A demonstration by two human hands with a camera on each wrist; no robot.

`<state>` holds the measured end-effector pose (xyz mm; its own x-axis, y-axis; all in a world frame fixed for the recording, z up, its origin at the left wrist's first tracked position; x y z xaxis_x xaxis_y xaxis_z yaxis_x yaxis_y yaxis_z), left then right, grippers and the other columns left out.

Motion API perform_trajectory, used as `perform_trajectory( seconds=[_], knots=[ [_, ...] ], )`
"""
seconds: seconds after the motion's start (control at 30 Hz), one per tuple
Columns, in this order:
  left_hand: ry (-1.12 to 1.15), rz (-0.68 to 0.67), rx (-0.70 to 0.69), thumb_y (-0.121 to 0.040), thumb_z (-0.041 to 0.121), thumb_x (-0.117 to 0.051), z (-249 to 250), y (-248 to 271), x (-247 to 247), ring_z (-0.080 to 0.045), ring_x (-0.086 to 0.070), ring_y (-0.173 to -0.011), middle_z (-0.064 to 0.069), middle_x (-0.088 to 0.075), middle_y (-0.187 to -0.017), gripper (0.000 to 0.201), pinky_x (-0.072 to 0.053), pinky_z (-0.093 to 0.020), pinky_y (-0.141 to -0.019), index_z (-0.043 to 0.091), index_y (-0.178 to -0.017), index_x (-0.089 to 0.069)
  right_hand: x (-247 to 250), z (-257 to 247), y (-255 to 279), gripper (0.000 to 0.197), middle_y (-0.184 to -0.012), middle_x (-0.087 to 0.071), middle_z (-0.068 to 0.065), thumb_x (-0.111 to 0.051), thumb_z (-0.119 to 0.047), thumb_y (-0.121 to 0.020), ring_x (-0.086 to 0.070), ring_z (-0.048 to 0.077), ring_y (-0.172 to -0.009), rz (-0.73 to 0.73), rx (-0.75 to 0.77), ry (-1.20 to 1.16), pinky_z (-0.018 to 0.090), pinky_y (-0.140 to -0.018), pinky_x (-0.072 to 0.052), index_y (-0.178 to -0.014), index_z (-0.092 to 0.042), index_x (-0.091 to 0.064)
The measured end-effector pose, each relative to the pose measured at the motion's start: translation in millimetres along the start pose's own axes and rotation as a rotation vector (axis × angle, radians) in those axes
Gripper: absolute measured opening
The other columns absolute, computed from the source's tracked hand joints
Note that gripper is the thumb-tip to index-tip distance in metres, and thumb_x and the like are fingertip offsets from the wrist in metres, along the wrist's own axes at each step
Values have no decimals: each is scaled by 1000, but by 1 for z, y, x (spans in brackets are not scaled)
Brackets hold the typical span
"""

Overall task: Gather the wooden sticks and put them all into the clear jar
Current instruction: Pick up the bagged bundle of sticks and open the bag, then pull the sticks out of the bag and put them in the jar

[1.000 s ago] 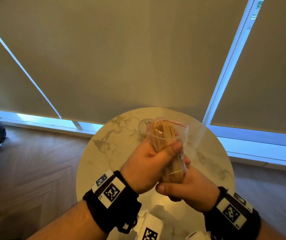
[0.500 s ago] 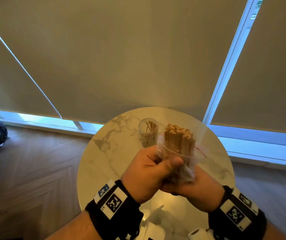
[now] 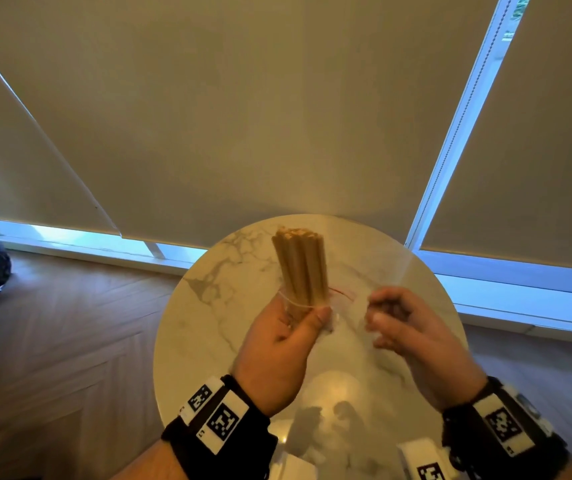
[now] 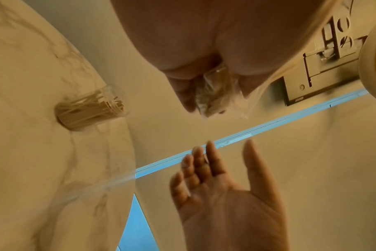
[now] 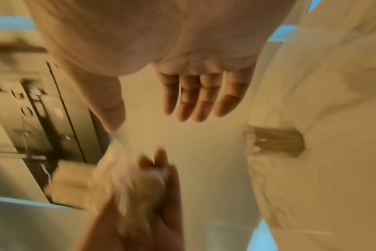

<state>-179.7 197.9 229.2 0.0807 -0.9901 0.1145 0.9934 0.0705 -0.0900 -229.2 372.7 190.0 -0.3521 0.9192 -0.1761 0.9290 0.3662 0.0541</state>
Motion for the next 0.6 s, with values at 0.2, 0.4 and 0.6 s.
perform_trajectory(
  seconds=[0.2, 0.4, 0.6],
  knots=[
    [118, -330, 149, -97, 14, -63, -12, 17, -30, -28, -65, -70, -15, -70, -87, 11, -54, -34, -63, 9, -106, -63, -53, -54, -8, 59, -128, -71, -3, -82, -42, -77, -65, 16, -122, -303, 132, 160, 31, -97, -55, -127, -18, -65],
    [217, -367, 174, -99, 27, -59, -16, 15, -25, -16, -54, -53, -18, -65, -87, 39, -44, -26, -51, -9, -112, -53, -60, -53, -14, 24, -126, -72, 14, -64, -34, -89, -68, 32, -119, -196, 36, -295, 46, -92, -59, -90, -13, -76],
    [273, -400, 249, -96, 30, -64, -39, 19, -23, -17, -44, -46, -14, -67, -80, 41, -39, -25, -46, -8, -106, -54, -78, -34, -21, 15, -86, -72, 18, -59, -30, -94, -73, 37, -101, -201, -43, -425, 46, -85, -61, -91, -16, -62]
  ],
)
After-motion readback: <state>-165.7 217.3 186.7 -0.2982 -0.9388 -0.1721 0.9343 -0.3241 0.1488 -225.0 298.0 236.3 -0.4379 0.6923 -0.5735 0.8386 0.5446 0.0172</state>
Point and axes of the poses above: each hand's wrist, its own y-axis away from the middle knuckle, its own x-axis out of the back of the hand, z = x × y, the point moved 9 cm from there along -y, towards the middle knuckle
